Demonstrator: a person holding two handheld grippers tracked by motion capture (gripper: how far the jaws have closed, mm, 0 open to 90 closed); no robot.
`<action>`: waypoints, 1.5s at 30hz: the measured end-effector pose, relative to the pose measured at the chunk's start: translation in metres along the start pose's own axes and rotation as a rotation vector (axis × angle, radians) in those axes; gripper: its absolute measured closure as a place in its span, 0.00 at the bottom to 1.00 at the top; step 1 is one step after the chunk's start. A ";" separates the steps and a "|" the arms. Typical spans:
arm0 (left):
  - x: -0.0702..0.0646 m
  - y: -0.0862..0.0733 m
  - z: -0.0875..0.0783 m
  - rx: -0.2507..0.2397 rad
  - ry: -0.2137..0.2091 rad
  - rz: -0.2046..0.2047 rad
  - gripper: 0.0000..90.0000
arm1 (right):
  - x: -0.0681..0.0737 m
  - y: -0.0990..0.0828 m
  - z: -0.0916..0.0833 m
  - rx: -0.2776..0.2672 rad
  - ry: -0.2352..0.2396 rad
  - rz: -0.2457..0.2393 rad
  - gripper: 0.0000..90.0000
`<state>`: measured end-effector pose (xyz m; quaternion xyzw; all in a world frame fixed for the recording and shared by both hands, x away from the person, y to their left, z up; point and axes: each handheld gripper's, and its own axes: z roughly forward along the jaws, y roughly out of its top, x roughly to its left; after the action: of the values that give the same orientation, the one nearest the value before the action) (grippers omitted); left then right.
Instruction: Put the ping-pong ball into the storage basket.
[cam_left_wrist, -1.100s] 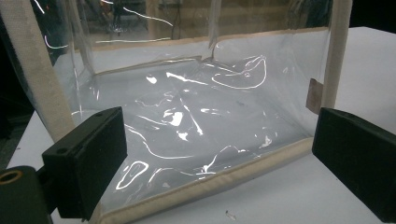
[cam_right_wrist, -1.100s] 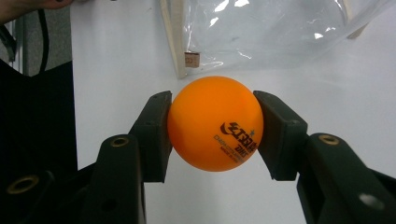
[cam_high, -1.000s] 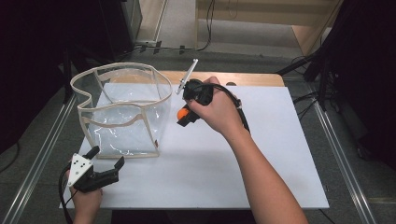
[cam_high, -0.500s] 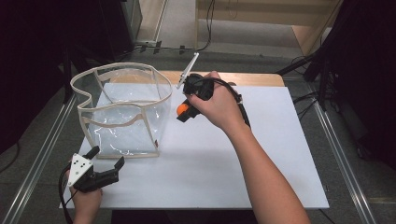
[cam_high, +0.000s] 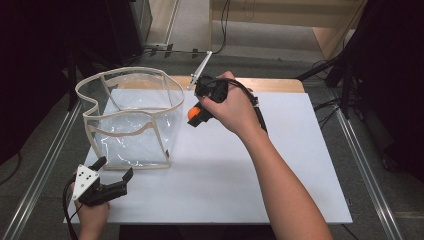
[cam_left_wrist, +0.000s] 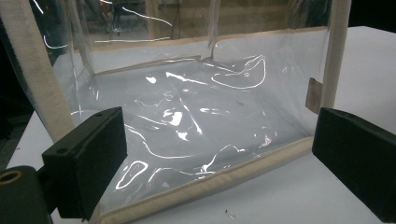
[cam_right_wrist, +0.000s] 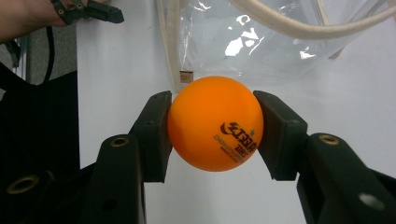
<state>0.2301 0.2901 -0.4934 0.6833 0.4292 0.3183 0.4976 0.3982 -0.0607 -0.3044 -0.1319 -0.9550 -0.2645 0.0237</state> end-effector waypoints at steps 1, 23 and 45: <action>0.000 0.000 0.000 0.002 0.000 0.002 0.04 | 0.000 0.000 0.000 -0.003 0.001 0.001 0.53; 0.000 0.000 0.000 -0.001 -0.001 -0.004 0.04 | -0.008 0.016 -0.010 -0.015 0.001 -0.007 0.53; 0.000 0.000 0.000 -0.004 -0.004 0.000 0.04 | -0.011 0.030 -0.014 -0.022 0.000 -0.011 0.53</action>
<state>0.2303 0.2902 -0.4934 0.6828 0.4276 0.3178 0.5000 0.4167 -0.0460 -0.2784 -0.1267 -0.9528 -0.2750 0.0209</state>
